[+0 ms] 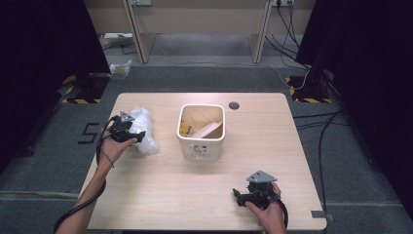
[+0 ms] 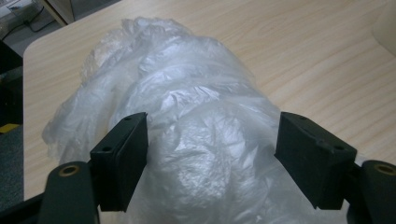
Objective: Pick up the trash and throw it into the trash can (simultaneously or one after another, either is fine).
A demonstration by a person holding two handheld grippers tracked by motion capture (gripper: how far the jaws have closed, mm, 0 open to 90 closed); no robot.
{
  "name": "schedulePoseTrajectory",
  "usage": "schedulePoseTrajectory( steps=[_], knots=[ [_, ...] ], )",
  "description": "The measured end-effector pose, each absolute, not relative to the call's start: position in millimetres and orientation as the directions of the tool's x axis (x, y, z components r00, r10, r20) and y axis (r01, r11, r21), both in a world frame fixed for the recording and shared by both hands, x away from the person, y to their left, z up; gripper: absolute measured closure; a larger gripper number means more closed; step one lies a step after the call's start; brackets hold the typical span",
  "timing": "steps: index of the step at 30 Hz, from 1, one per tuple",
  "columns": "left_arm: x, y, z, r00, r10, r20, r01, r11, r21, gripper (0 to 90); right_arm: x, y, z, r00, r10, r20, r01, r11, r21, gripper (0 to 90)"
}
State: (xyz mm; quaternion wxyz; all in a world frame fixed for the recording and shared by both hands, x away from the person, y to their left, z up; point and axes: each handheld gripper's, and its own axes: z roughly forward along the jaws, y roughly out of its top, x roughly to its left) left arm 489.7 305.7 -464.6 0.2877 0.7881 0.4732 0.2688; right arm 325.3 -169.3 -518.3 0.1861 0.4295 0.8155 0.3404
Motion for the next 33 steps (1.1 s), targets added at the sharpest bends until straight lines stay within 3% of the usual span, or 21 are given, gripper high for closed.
schedulePoseTrajectory(
  steps=[5, 14, 21, 33],
  knots=[
    [490.4, 303.6, -472.7, 0.409, 0.898, 0.162, 0.601, -0.398, 0.693, 25.4, 325.3, -169.3, -518.2, -0.562, 0.827, -0.011, 0.575, 0.399, 0.714, 8.5],
    [481.7, 297.7, -475.9, 0.444, 0.885, 0.140, 0.591, -0.406, 0.697, 33.9, 325.3, -169.3, -518.3, -0.562, 0.827, -0.011, 0.574, 0.399, 0.715, 8.5],
    [473.4, 298.4, -458.3, 0.468, 0.882, 0.057, 0.596, -0.362, 0.717, 31.9, 325.3, -169.2, -518.3, -0.561, 0.828, -0.011, 0.574, 0.399, 0.715, 8.5],
    [481.4, 330.9, -426.8, 0.402, 0.914, 0.048, 0.571, -0.291, 0.767, 31.0, 325.3, -169.2, -518.3, -0.561, 0.828, -0.011, 0.574, 0.399, 0.715, 8.5]
  ],
)
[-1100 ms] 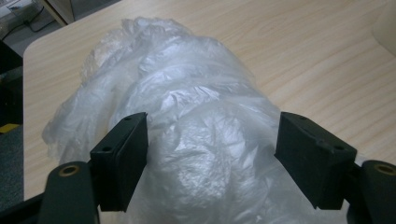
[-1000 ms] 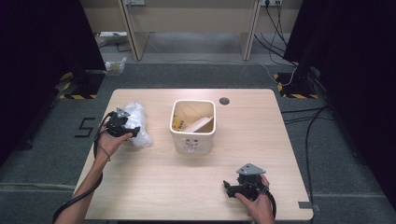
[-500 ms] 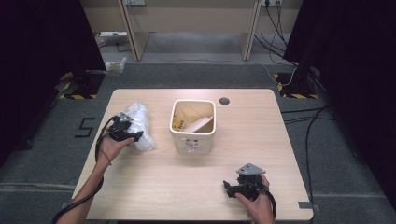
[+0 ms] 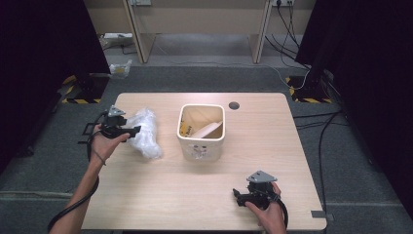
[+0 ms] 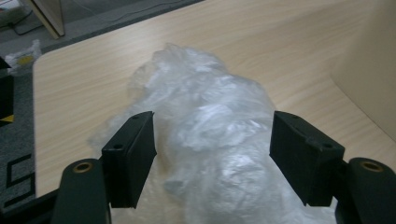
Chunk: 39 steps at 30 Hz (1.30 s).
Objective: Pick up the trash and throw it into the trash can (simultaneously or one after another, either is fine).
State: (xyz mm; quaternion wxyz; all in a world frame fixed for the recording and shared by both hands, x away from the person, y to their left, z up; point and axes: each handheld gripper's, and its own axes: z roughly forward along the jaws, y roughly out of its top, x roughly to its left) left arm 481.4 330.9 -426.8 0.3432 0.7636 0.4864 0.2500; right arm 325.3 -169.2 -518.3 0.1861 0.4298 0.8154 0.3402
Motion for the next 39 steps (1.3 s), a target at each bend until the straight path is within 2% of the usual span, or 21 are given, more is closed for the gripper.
schedulePoseTrajectory(
  steps=[9, 18, 22, 26, 29, 33, 39],
  knots=[
    [490.2, 362.9, -435.1, 0.322, 0.946, 0.033, 0.601, -0.231, 0.765, 34.1, 325.3, -169.0, -518.3, -0.560, 0.828, -0.009, 0.575, 0.397, 0.715, 8.5],
    [496.7, 361.2, -458.8, 0.315, 0.948, 0.049, 0.640, -0.250, 0.726, 37.5, 325.3, -169.2, -518.3, -0.561, 0.828, -0.011, 0.575, 0.399, 0.715, 8.5],
    [500.7, 361.5, -466.1, 0.310, 0.948, 0.067, 0.646, -0.262, 0.717, 47.6, 325.3, -169.3, -518.2, -0.562, 0.827, -0.010, 0.575, 0.399, 0.714, 8.5],
    [499.5, 359.6, -468.6, 0.330, 0.938, 0.104, 0.635, -0.302, 0.711, 69.3, 325.3, -169.3, -518.3, -0.562, 0.827, -0.011, 0.574, 0.399, 0.715, 8.5],
    [497.9, 358.3, -467.7, 0.329, 0.936, 0.127, 0.624, -0.316, 0.715, 81.0, 325.3, -169.3, -518.3, -0.562, 0.827, -0.011, 0.574, 0.399, 0.715, 8.5],
    [493.4, 356.3, -459.6, 0.339, 0.924, 0.178, 0.594, -0.357, 0.721, 88.0, 325.3, -169.3, -518.3, -0.562, 0.827, -0.011, 0.574, 0.399, 0.715, 8.5],
    [487.4, 355.9, -445.9, 0.344, 0.914, 0.216, 0.561, -0.384, 0.733, 89.7, 325.3, -169.2, -518.3, -0.562, 0.827, -0.011, 0.574, 0.399, 0.715, 8.5]
  ],
)
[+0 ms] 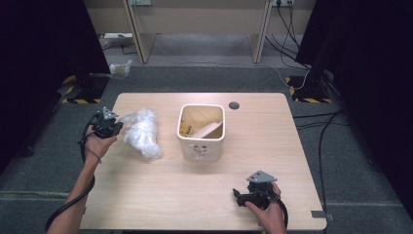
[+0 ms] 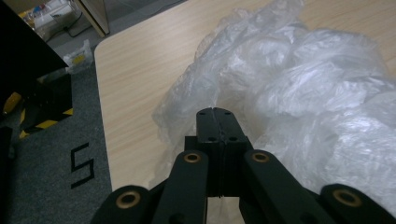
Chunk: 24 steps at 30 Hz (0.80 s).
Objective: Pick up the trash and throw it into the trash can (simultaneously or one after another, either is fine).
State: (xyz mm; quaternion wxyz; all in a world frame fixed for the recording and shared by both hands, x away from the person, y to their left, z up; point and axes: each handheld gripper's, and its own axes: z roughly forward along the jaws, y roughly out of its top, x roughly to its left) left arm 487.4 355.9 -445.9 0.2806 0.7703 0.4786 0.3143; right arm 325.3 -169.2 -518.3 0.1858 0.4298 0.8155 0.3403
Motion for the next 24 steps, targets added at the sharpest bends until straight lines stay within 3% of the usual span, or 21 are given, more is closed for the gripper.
schedulePoseTrajectory(
  steps=[24],
  knots=[
    [469.9, 346.9, -386.4, 0.397, 0.892, 0.218, 0.460, -0.398, 0.794, 89.7, 325.3, -169.1, -518.4, -0.560, 0.828, -0.010, 0.575, 0.397, 0.715, 8.5]
  ],
)
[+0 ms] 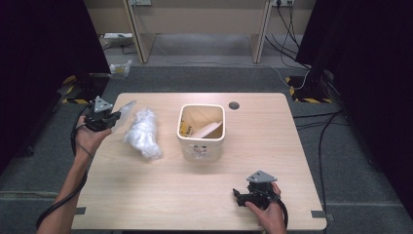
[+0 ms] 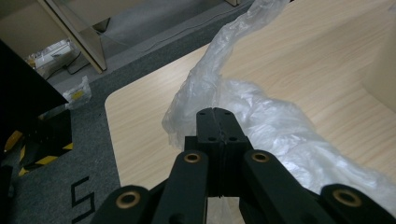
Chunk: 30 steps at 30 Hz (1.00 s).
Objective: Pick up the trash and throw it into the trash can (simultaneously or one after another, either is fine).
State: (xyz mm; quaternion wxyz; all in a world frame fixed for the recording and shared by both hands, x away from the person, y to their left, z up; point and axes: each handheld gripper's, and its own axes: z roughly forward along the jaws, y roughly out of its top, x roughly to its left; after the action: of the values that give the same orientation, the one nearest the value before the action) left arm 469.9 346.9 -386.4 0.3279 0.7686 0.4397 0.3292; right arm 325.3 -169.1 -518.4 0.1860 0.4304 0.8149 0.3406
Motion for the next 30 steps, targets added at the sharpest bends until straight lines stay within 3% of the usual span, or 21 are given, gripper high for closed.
schedulePoseTrajectory(
  steps=[30],
  knots=[
    [456.5, 306.7, -343.5, 0.502, 0.823, 0.265, 0.361, -0.478, 0.801, 89.6, 325.3, -169.2, -518.5, -0.561, 0.828, -0.010, 0.574, 0.397, 0.716, 8.5]
  ],
)
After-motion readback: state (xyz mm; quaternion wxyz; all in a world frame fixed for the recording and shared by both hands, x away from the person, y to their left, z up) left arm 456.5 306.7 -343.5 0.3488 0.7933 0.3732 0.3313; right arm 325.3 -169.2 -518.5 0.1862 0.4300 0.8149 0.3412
